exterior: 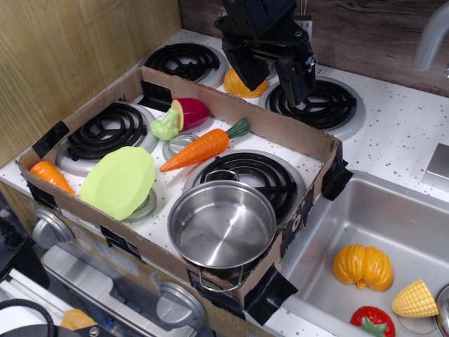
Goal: Put broccoli in pot
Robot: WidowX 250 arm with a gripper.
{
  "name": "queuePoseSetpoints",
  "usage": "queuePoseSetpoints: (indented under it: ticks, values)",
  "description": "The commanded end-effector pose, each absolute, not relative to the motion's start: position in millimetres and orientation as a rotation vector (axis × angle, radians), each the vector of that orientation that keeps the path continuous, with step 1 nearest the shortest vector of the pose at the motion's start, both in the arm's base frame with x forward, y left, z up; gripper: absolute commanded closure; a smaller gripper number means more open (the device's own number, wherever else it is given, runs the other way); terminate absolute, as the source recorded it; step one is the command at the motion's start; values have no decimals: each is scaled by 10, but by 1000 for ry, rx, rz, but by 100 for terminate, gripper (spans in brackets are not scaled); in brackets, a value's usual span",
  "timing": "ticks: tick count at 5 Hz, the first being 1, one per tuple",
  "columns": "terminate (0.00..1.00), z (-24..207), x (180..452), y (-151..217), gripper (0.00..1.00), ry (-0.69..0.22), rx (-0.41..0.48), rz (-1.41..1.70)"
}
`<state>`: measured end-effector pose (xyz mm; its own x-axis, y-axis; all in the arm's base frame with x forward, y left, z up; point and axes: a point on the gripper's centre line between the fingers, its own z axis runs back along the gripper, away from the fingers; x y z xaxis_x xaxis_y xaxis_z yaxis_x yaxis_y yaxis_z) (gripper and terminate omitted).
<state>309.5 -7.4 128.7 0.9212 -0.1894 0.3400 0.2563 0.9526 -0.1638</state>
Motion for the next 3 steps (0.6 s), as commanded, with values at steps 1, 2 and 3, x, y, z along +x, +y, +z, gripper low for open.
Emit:
queuePoseSetpoints:
  ticks: [1, 2, 3]
  values:
    - [0, 1287, 3095, -74, 0, -327, -208, -231]
    - [0, 1194, 3098, 319, 0, -281, -237, -243]
    - [0, 1071, 3106, 615, 0, -279, -246, -267]
